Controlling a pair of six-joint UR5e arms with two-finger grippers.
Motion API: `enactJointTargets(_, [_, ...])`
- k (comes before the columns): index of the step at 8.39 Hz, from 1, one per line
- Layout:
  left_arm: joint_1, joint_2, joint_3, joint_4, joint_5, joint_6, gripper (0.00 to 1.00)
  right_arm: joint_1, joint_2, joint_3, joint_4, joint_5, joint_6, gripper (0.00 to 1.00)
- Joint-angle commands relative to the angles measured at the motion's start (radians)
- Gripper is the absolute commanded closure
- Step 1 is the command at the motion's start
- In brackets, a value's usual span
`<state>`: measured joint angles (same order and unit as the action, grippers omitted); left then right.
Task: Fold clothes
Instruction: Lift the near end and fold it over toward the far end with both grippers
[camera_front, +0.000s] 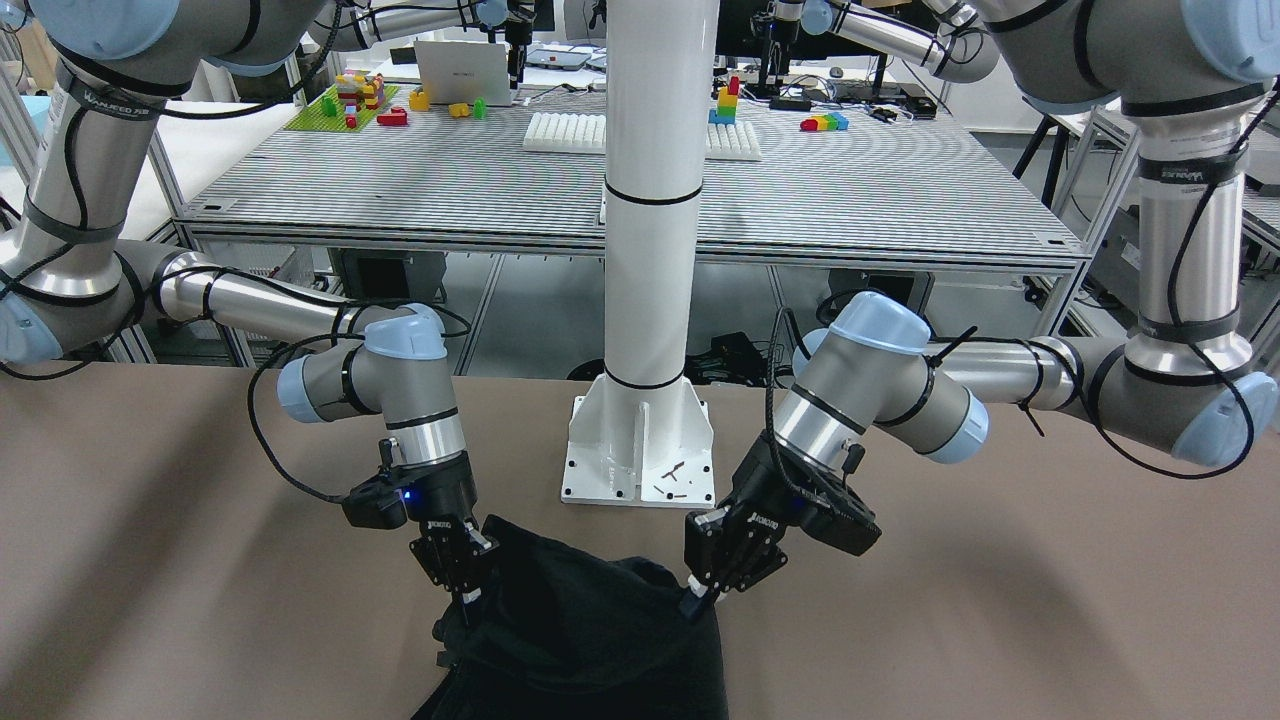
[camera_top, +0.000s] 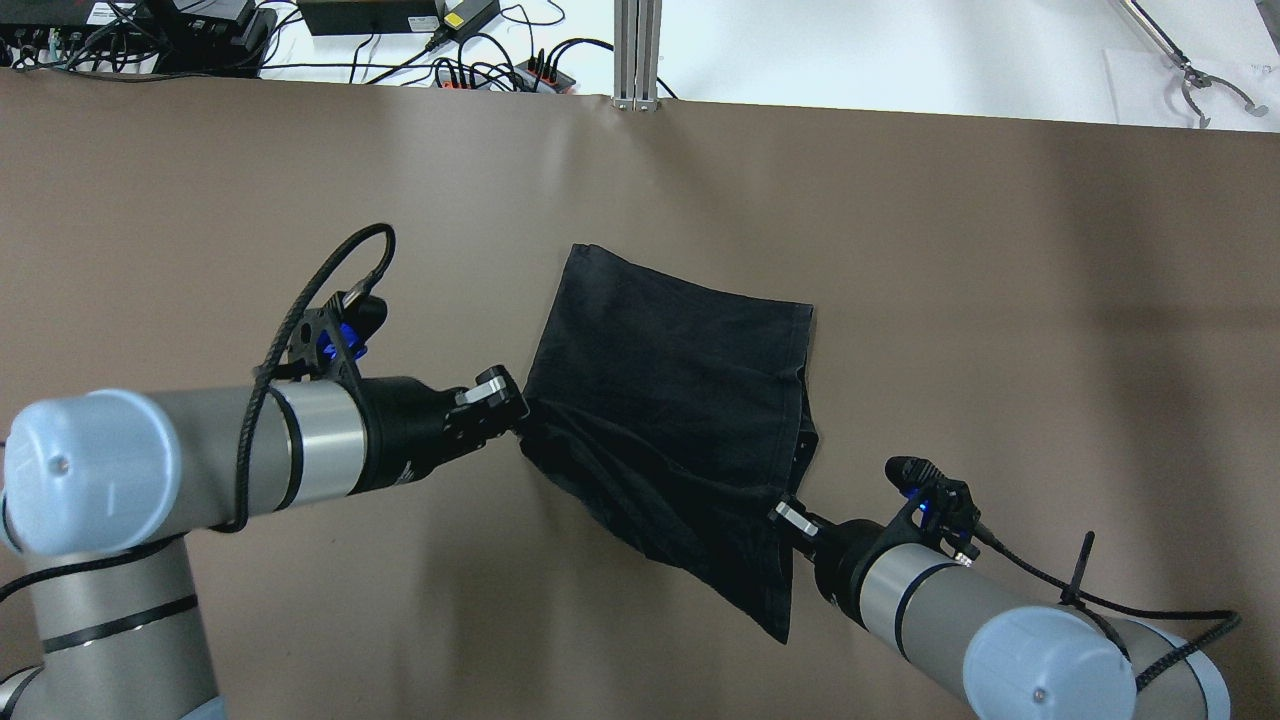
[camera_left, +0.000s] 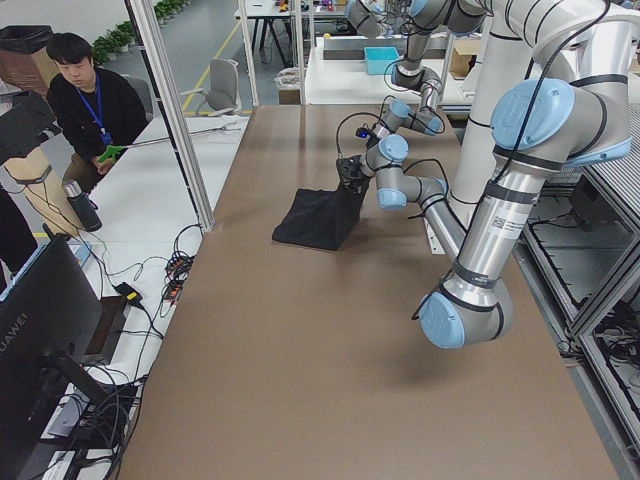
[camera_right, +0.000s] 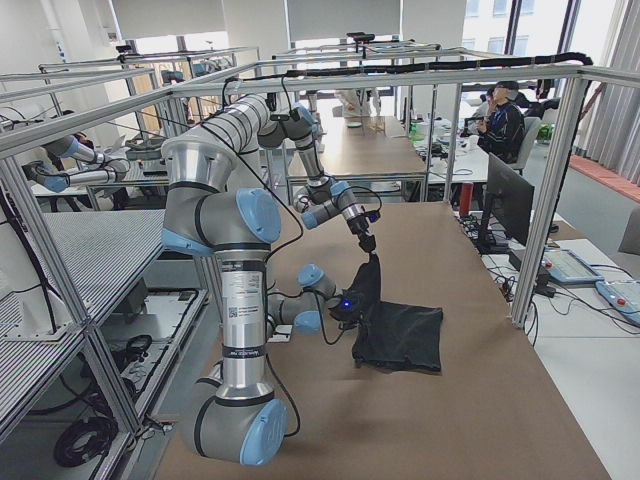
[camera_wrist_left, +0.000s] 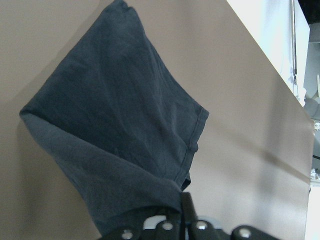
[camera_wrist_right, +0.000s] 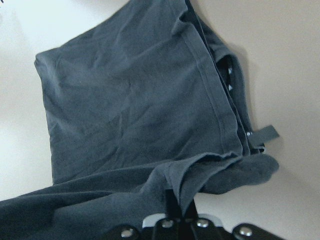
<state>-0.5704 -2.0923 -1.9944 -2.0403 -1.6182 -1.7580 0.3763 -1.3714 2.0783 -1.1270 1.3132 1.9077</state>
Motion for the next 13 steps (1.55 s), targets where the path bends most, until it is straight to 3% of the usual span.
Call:
enactJointTargets(1, [-0.081,-0.118,0.184,0.012,-0.003,0.093,1.00,0.098,0.090,-0.137,-0.004,0.020,-0.064,1.00])
enactJointTargets(3, [-0.109,-0.204,0.314,0.009,-0.002,0.113,1.00,0.125,0.120,-0.203,-0.004,0.021,-0.102,1.00])
enactJointTargets(6, [-0.132,-0.345,0.593,-0.001,0.006,0.204,1.00,0.154,0.233,-0.413,0.012,0.023,-0.119,1.00])
enactJointTargets(7, [-0.146,-0.394,0.703,-0.004,0.006,0.224,1.00,0.162,0.245,-0.456,0.032,0.027,-0.140,0.93])
enactJointTargets(8, [-0.154,-0.432,0.791,-0.015,0.008,0.236,0.98,0.176,0.245,-0.471,0.048,0.043,-0.157,0.52])
enactJointTargets(9, [-0.154,-0.448,0.837,-0.032,0.014,0.245,0.70,0.197,0.249,-0.468,0.052,0.060,-0.159,0.10])
enactJointTargets(10, [-0.154,-0.449,0.845,-0.046,0.029,0.258,0.14,0.245,0.268,-0.460,0.053,0.130,-0.159,0.07])
enactJointTargets(11, [-0.154,-0.456,0.845,-0.046,0.029,0.258,0.06,0.306,0.268,-0.422,0.053,0.255,-0.165,0.06])
enactJointTargets(12, [-0.169,-0.475,0.842,-0.055,0.017,0.246,0.06,0.335,0.261,-0.356,0.046,0.349,-0.185,0.06])
enactJointTargets(13, [-0.184,-0.485,0.841,-0.058,-0.021,0.230,0.06,0.336,0.255,-0.322,0.043,0.371,-0.185,0.06])
